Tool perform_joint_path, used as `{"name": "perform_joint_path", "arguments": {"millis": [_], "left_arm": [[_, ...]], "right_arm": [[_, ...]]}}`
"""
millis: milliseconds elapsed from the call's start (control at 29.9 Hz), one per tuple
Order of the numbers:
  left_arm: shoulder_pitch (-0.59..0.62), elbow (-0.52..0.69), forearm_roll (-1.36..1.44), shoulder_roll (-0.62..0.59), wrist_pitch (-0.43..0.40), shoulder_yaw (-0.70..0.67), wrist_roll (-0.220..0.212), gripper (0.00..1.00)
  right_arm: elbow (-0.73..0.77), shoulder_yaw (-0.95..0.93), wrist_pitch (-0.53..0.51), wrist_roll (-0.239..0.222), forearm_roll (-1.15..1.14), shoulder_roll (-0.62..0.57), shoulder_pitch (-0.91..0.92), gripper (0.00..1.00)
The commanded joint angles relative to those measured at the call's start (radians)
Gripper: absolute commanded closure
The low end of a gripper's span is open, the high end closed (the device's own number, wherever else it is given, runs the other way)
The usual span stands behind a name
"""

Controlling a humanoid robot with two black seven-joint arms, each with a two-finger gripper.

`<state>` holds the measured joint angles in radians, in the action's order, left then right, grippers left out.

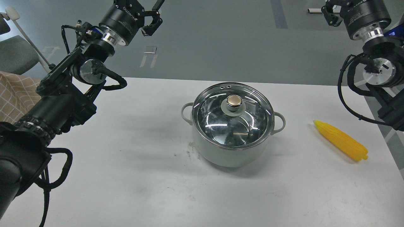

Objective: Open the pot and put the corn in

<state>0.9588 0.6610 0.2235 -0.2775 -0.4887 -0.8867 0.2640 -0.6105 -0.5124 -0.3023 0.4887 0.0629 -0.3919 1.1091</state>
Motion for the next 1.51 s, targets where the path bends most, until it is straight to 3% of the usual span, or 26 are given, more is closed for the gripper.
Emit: {"name": "perform_joint_path", "arguments": {"millis": [0, 134, 301, 636, 871, 1172, 1306, 1473], "left_arm": [[0.001, 0.0, -0.001, -0.002, 0.0, 0.0, -0.002, 0.02], [0.014, -0.02, 0.007, -0.009, 0.0, 0.018, -0.018, 0.02], [0.02, -0.05, -0.004, -0.011, 0.0, 0.003, -0.008, 0.02], [0.012, -0.055, -0.004, -0.011, 0.0, 0.015, -0.015, 0.02], [0.014, -0.031, 0.051, -0.02, 0.033, 0.037, 0.021, 0.02], [0.011, 0.373, 0.571, -0.158, 0.044, 0.04, 0.061, 0.03], [0.003, 0.573, 0.914, -0.195, 0.11, 0.045, 0.061, 0.03], [0.0, 0.681, 1.32, -0.177, 0.136, 0.061, 0.063, 0.03]], "right_arm": [[-0.008, 0.0, 0.002, 0.0, 0.0, -0.015, 0.0, 0.0], [0.001, 0.015, 0.003, 0.0, -0.053, -0.018, -0.002, 0.0], [0.04, 0.049, 0.006, 0.0, -0.156, -0.012, -0.002, 0.0], [0.054, 0.051, 0.074, 0.0, -0.155, -0.007, -0.015, 0.0], [0.044, 0.049, 0.071, 0.0, -0.152, -0.01, -0.038, 0.0], [0.04, 0.043, 0.068, 0.0, -0.152, -0.028, -0.064, 0.0], [0.031, 0.041, 0.066, 0.0, -0.152, -0.054, -0.097, 0.0], [0.012, 0.031, 0.074, 0.0, -0.152, -0.081, -0.141, 0.0]]}}
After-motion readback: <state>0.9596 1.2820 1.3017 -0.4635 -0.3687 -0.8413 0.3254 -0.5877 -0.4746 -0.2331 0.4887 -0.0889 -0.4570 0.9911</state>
